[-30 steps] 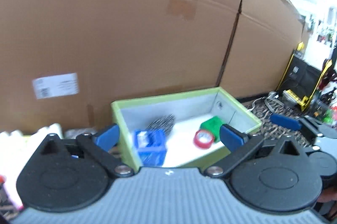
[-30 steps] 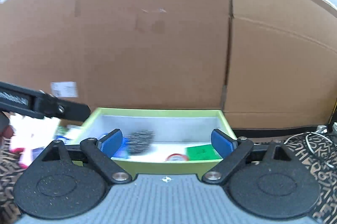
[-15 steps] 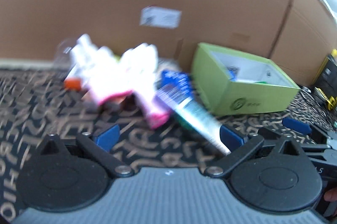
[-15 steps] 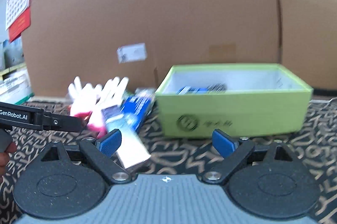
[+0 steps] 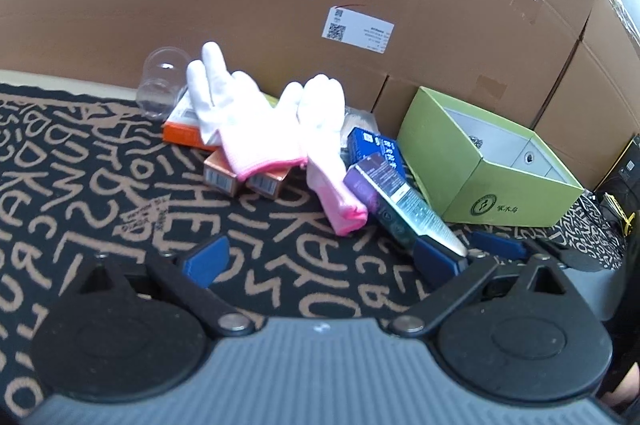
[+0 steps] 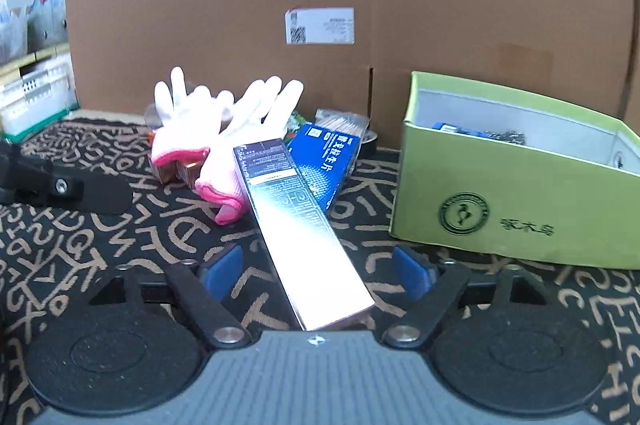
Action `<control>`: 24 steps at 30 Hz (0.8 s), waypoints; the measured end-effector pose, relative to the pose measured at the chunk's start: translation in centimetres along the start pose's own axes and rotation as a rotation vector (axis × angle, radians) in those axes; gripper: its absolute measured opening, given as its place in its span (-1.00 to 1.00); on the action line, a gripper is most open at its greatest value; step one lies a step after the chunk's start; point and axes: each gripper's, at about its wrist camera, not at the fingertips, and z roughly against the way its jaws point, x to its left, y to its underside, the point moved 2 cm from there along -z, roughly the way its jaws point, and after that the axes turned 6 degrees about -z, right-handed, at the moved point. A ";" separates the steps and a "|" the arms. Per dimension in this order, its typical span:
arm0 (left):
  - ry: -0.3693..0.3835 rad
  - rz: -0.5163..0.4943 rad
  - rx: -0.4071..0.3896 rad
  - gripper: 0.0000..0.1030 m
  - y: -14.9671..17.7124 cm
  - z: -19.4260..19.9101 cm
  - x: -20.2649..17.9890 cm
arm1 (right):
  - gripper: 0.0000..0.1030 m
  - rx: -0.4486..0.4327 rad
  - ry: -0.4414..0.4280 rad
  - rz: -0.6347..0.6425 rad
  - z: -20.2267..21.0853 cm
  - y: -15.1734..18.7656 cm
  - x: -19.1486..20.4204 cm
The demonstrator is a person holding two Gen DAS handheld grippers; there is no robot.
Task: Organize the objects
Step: 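Move both tools back to the pile of items, then grasp the blue medicine box with the left tool while the right tool grasps the silver box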
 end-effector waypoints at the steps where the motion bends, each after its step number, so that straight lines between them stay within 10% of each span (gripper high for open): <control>1: 0.004 -0.006 0.002 0.86 -0.2 -0.3 0.0 | 0.42 0.004 -0.001 -0.005 -0.1 -0.1 0.0; 2: 0.005 -0.013 0.006 0.80 -0.5 -0.6 -0.1 | 0.09 0.015 -0.002 -0.012 -0.3 -0.1 -0.1; 6: 0.009 -0.045 0.016 0.61 -1.5 -1.8 -0.7 | -0.09 0.008 0.005 -0.092 0.9 0.1 -0.9; 15: 0.083 -0.114 0.024 0.49 -4.3 -5.7 -5.1 | -0.14 -0.005 0.070 -0.158 6.5 3.3 -2.9; 24: -0.083 -0.269 0.096 0.51 -4.6 -13.6 -8.6 | -0.13 -0.007 0.126 -0.186 8.7 4.7 -4.1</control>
